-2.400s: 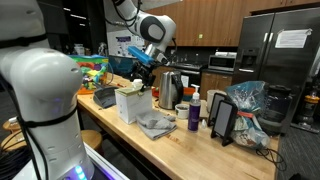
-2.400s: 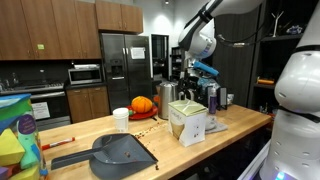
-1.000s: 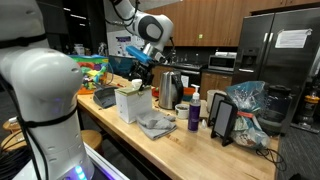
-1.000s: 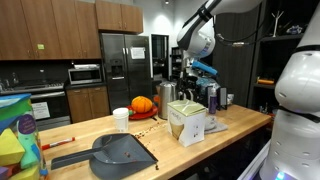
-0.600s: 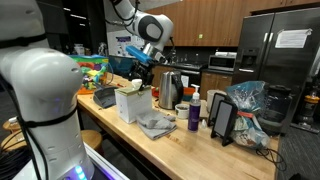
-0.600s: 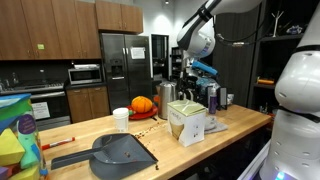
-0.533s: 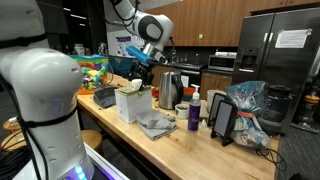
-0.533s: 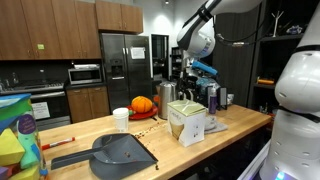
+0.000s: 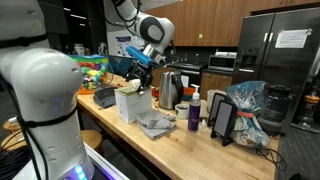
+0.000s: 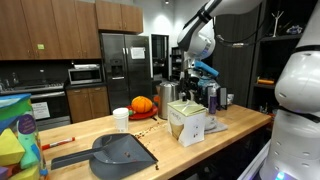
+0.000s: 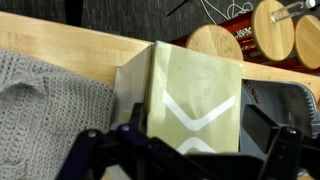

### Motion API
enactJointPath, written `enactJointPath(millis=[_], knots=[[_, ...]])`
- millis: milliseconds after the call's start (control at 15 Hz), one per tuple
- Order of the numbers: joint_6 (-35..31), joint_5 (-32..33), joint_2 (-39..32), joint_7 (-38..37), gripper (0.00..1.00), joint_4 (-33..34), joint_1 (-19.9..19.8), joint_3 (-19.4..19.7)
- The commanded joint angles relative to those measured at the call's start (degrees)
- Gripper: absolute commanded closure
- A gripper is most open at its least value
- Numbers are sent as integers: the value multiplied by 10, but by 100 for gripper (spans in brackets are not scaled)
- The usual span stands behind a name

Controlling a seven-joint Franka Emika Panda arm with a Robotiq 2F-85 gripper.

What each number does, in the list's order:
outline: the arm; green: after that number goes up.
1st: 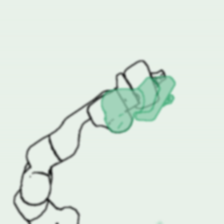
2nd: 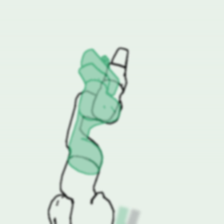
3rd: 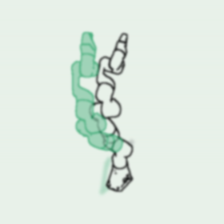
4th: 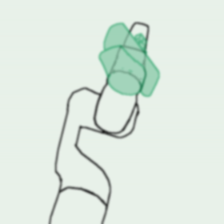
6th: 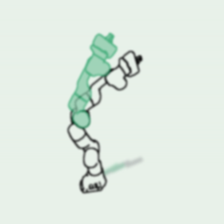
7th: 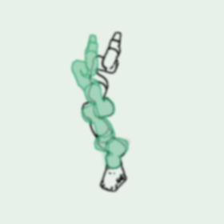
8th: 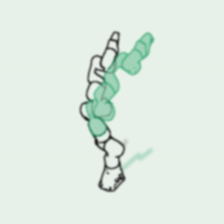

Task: Lift open the lid of the white box

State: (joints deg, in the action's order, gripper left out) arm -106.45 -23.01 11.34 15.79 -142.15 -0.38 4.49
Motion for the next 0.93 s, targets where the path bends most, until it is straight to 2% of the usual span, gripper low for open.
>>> enactJointPath(millis=[0,867], knots=[[36,-13,-8,34,0,15,-4,10],[70,-49,-17,83,0,28,-5,15]])
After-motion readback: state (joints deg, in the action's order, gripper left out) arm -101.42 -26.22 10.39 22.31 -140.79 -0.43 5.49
